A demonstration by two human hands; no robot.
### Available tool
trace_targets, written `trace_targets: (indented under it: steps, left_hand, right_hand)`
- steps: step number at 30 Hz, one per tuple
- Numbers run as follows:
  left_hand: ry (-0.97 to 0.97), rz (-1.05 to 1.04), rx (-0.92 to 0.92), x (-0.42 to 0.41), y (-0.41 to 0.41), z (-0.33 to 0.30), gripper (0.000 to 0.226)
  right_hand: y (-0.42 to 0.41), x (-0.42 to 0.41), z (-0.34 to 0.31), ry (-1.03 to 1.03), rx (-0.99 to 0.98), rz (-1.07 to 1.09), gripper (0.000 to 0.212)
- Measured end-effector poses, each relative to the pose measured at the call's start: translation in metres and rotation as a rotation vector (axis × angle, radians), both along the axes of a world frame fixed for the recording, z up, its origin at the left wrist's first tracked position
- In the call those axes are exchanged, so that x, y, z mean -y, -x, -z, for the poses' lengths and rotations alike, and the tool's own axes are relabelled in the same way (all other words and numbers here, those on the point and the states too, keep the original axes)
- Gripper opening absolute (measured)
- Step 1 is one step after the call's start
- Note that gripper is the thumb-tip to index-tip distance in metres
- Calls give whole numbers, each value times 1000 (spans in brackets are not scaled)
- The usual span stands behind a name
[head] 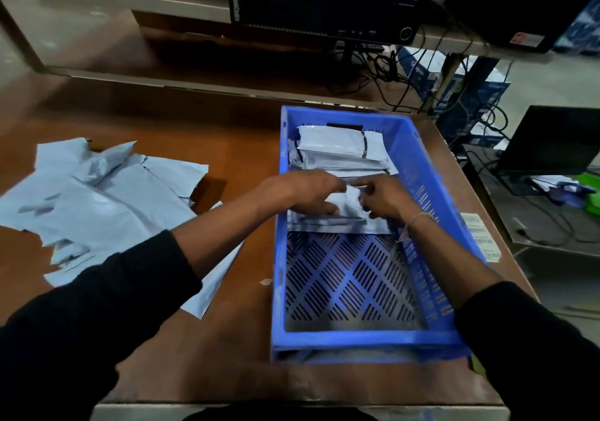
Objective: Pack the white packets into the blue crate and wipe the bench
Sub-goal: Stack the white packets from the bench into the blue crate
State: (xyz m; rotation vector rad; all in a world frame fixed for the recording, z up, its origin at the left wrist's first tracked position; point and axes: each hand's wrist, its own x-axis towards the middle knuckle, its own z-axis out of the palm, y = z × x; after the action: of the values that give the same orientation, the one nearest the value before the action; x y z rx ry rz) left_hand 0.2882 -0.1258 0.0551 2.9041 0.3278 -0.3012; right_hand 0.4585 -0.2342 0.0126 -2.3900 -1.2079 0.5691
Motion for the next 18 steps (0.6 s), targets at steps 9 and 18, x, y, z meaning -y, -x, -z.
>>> trace_targets:
  steps: [9,18]
  left_hand:
    - [472,-369,680,-20,146,13,41]
    - [736,-914,931,-40,250,53,19]
  right_hand:
    - [83,-23,-56,-411,-278,-102,16]
    - [184,-124,-55,-188,-309,-377,21]
